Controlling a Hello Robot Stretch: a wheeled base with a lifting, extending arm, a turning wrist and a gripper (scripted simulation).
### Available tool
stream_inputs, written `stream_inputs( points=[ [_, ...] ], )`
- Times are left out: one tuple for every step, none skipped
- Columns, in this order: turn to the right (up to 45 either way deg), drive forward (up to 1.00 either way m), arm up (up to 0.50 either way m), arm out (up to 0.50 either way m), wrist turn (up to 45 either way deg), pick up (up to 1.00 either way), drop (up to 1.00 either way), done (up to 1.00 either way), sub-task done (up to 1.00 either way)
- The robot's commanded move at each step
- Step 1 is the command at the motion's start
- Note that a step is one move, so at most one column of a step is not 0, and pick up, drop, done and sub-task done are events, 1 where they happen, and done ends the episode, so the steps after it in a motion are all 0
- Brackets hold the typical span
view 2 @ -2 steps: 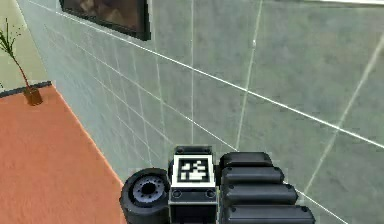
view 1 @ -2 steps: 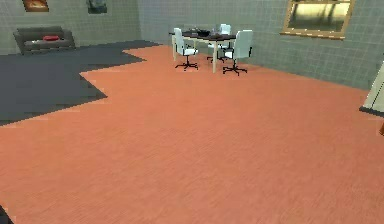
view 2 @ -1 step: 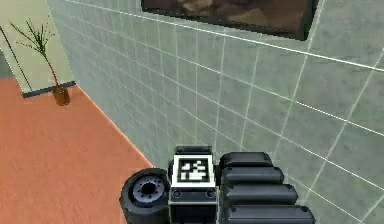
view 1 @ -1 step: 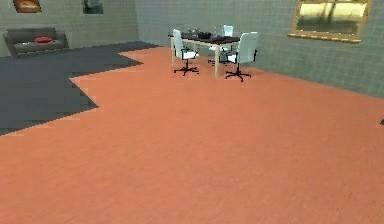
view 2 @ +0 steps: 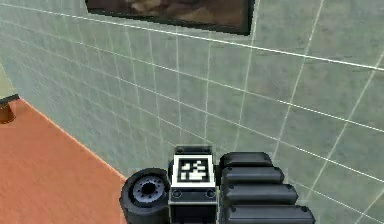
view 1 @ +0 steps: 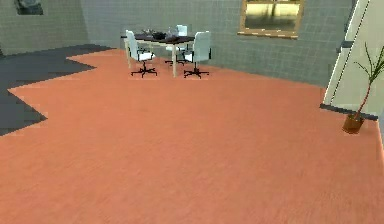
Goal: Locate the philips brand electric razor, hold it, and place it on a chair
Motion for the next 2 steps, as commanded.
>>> stream_inputs(
  points=[
    [0.0, 1.00, 0.00, 0.00, 0.0, 0.00, 0.00, 0.00, 0.00],
    [0.0, 1.00, 0.00, 0.00, 0.0, 0.00, 0.00, 0.00, 0.00]
  ],
)
